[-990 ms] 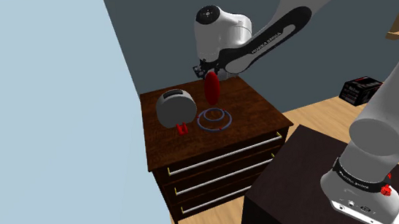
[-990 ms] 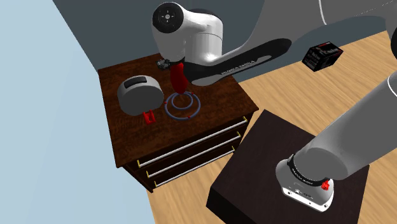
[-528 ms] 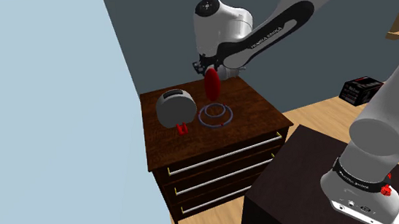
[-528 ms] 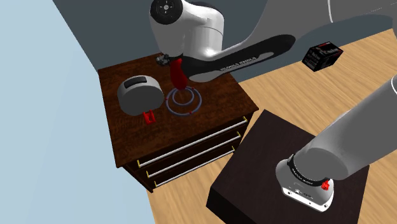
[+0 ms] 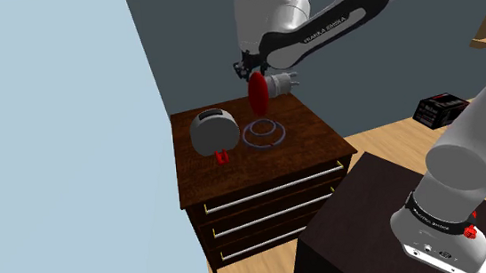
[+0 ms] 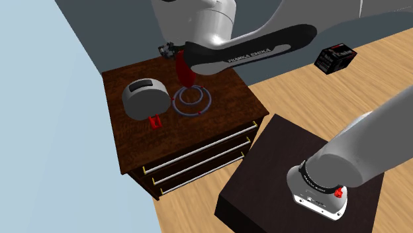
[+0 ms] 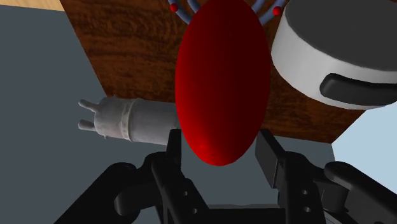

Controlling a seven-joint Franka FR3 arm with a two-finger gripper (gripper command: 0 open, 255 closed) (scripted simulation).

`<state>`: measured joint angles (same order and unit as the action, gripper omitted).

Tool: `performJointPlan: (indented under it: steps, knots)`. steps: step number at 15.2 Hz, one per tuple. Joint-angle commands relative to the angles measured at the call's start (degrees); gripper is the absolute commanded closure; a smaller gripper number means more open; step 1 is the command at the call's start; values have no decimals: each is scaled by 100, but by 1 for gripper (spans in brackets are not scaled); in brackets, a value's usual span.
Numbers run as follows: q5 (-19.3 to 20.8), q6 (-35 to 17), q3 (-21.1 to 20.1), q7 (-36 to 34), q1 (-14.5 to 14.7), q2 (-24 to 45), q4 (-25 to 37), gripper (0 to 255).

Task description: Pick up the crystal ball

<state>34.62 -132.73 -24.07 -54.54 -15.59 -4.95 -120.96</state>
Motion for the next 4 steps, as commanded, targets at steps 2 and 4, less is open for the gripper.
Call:
performJointPlan:
  steps: [2, 4]
  knots:
    - [-123, 164, 5, 154, 14, -50, 160, 255]
    - [-130, 173, 5, 162, 15, -54, 167, 255]
